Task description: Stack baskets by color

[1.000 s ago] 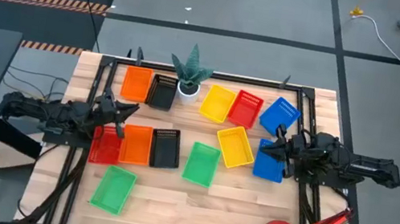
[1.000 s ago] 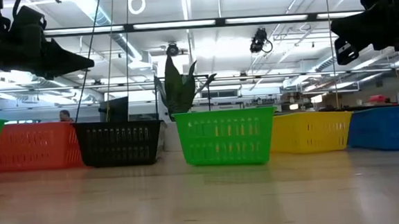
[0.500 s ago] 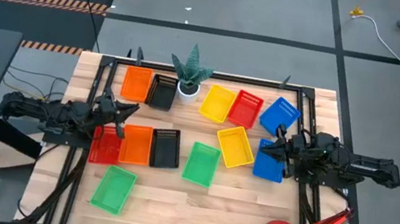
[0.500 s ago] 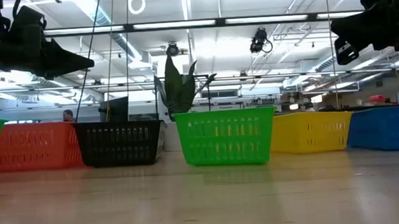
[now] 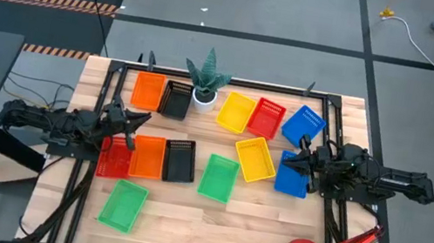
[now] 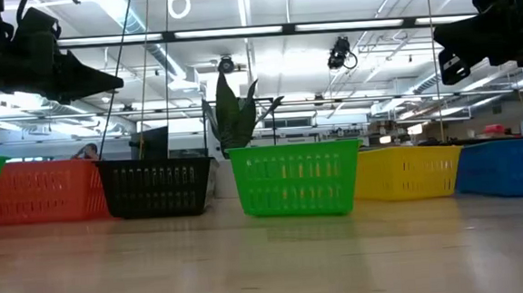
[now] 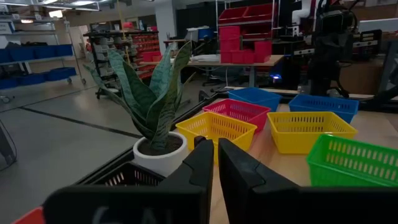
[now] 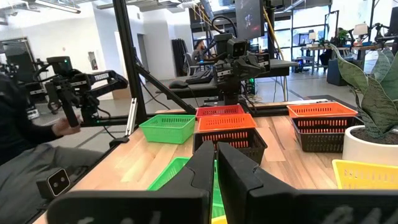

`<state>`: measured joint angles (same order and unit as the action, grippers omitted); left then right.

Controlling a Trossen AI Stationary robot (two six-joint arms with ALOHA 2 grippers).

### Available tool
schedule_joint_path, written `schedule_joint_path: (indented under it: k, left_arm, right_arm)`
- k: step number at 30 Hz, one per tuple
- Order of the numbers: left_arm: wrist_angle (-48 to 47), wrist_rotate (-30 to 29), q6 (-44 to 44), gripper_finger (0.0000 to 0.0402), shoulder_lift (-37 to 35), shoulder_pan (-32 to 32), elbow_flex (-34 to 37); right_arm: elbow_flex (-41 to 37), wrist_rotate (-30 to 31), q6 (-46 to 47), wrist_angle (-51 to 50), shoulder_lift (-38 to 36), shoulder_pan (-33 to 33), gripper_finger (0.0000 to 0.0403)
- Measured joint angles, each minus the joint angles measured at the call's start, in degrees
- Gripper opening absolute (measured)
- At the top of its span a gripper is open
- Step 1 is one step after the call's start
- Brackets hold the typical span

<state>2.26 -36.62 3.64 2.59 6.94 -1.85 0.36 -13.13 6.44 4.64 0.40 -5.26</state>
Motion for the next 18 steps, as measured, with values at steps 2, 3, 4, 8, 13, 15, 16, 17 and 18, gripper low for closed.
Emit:
schedule_joint_path:
  k: [2,3,4,8,13,15,16,17,18]
  left_arm:
    - [-0.01,0.00,0.01,0.0035,0.00,0.00,0.00]
    - [-0.02,0.02,0.02,0.0036,0.00,0.00,-0.02]
    - [0.00,0.02,0.02,0.0036,0.00,0.00,0.00]
    - [-0.01,0.01,0.02,0.0033,0.00,0.00,-0.02]
    - [0.00,0.01,0.01,0.0028,0.01,0.00,-0.01]
    - [-0.02,0.02,0.02,0.0030,0.00,0.00,0.00]
    - [0.00,0.00,0.00,0.0032,0.00,0.00,-0.02]
    - [-0.02,0.02,0.02,0.0033,0.00,0.00,-0.02]
    - [0.00,0.00,0.02,0.0035,0.00,0.00,-0.02]
  right_arm:
    - [0.00,-0.02,0.00,0.01,0.02,0.00,0.0025]
    - [0.00,-0.02,0.00,-0.01,0.02,0.00,0.0025]
    - [0.00,0.01,0.00,0.01,0.00,0.00,0.0025]
    - [0.00,1.46,-0.42,0.54,0.02,-0.02,0.0025]
    - [0.00,3.97,11.09,4.65,0.00,0.02,0.0025]
    - [0.00,5.44,15.04,7.86,0.02,0.04,0.0025]
    - [0.00,6.45,16.26,9.83,0.00,0.04,0.0025]
    - [0.00,7.18,17.14,11.39,0.00,0.04,0.0025]
    - [0.00,7.69,17.63,12.92,0.01,0.04,0.0025]
